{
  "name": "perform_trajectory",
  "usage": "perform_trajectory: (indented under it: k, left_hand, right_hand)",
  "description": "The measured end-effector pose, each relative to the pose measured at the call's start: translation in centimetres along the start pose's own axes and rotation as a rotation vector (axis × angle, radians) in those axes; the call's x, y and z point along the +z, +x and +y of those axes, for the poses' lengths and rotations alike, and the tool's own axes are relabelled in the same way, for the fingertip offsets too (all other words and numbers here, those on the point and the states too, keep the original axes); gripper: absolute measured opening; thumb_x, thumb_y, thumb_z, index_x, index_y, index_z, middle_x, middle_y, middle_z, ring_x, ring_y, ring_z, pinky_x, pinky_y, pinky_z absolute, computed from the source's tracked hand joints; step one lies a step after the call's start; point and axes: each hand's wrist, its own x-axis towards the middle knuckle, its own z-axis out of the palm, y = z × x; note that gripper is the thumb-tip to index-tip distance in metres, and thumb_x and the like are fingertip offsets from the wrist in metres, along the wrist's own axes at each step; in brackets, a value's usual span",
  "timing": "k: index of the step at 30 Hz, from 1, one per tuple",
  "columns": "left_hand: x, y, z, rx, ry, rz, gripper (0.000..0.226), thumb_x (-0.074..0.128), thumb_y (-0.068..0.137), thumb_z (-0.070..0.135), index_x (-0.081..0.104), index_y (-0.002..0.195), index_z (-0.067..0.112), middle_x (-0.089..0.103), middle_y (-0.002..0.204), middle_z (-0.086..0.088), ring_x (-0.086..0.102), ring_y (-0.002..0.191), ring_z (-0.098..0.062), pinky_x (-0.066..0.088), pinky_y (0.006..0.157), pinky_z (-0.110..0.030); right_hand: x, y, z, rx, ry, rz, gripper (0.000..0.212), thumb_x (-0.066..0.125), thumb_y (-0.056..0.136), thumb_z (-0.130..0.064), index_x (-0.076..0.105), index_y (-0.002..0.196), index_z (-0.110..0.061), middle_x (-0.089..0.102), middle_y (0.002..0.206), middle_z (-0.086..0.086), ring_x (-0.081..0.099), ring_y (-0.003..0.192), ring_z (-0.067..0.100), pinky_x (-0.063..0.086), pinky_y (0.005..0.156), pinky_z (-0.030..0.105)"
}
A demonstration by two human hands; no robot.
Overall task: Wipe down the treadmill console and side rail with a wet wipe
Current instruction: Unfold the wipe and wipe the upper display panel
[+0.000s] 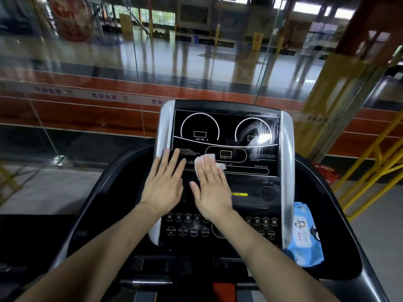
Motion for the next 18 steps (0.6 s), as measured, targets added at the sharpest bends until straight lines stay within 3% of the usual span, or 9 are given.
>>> perform_trajectory:
  k: [4,10,13,18]
  left_hand:
    - [-0.2,-0.8,-1.0,-0.034,-0.039,0.000,0.064,0.047,0.102,0.027,0.030,0.161,0.010,0.010,0.173,-0.016,0.001,0.161,-0.032,0.014,0.130,-0.052]
    - [-0.5,-1.4,-2.3,-0.071,-0.040,-0.025,0.063,0.037,0.105,0.031,0.022,0.164,0.012,0.002,0.174,-0.014,-0.008,0.161,-0.026,0.009,0.131,-0.050]
    - [-0.4,-1.5,-2.6,-0.081,-0.049,-0.035,0.064,0.034,0.105,0.032,0.021,0.164,0.010,0.001,0.175,-0.012,-0.009,0.161,-0.024,0.009,0.131,-0.049]
    - [-0.3,-1.5,-2.5,-0.086,-0.076,-0.016,0.064,0.031,0.105,0.032,0.022,0.162,0.006,0.005,0.174,-0.012,-0.004,0.161,-0.022,0.011,0.131,-0.047]
  right_hand:
    - [-0.6,-0.3,1.0,-0.060,-0.052,-0.041,0.070,0.018,0.110,-0.054,0.000,0.167,-0.019,-0.006,0.175,0.000,-0.014,0.160,0.013,0.003,0.132,0.040]
    - [-1.6,-1.5,5.5,0.099,-0.040,0.003,0.070,0.013,0.110,-0.053,0.000,0.167,-0.014,-0.005,0.175,0.004,-0.015,0.160,0.013,0.007,0.132,0.045]
    - [-1.1,-1.0,4.0,0.124,-0.003,-0.002,0.070,0.011,0.109,-0.053,0.000,0.166,-0.012,-0.007,0.175,0.005,-0.016,0.160,0.016,0.006,0.132,0.046]
    - [-0.5,0.9,-0.3,-0.031,0.013,-0.011,0.067,0.016,0.111,-0.049,0.001,0.167,-0.016,-0.002,0.175,0.003,-0.013,0.161,0.016,0.003,0.132,0.042]
